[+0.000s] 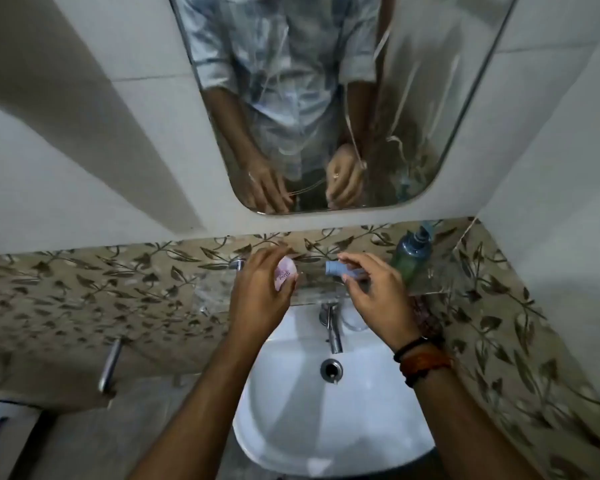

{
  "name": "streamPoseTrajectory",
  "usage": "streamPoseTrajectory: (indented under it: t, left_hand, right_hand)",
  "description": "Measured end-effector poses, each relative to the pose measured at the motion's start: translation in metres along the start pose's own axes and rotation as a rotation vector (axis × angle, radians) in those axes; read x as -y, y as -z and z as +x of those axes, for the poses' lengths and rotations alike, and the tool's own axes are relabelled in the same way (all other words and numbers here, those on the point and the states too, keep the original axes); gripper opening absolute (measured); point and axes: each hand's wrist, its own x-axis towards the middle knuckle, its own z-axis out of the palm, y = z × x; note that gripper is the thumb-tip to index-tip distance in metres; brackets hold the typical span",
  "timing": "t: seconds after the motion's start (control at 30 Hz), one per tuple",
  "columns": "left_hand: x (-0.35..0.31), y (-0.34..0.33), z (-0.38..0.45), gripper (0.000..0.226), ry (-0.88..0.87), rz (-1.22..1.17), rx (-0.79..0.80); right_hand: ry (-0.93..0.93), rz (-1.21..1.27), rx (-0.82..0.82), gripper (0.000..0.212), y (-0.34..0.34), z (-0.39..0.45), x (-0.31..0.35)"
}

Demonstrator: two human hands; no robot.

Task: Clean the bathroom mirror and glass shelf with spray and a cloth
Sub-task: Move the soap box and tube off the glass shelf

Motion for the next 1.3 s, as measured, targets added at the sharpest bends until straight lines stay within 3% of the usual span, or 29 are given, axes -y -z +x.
streamPoseTrajectory:
  t: [0.2,0.43,0.57,0.67,0.87,1.0,1.13,1.3]
  left_hand:
    - [0.032,-0.006,0.009,0.079,0.131,0.233,0.275]
    - [0.040,-0.005,0.012,0.101,0.109,0.318,0.300]
    - [0.033,0.003,-0.002,0.099,0.072,0.292,0.224]
    - [0.026,0.015,-0.032,0.097,0.019,0.100,0.191]
    - [0.069,0.035,-0.121,0.091,-0.031,0.012,0.198]
    - [0.103,0.019,-0.153,0.094,0.002,0.132,0.348]
    - [0.131,0.000,-0.160,0.098,0.189,0.221,0.404]
    - [0.150,-0.011,-0.151,0.093,0.295,0.304,0.381]
  right_hand:
    - [-0.035,-0.410,0.273,0.059,-0.021,0.023,-0.026]
    - [0.002,-0.648,0.252,0.067,-0.029,0.037,-0.028]
    - [0.057,-0.651,0.175,0.063,-0.027,0.027,-0.016]
    - [0.098,-0.434,0.142,0.056,-0.028,0.005,0.000]
    - [-0.002,-0.094,0.348,0.046,-0.054,-0.072,-0.010]
    - [-0.136,-0.172,0.507,0.039,-0.099,-0.087,-0.029]
    - [-0.269,-0.329,0.551,0.015,-0.139,-0.076,-0.052]
    - [-0.094,-0.529,0.514,0.044,-0.203,-0.060,-0.074]
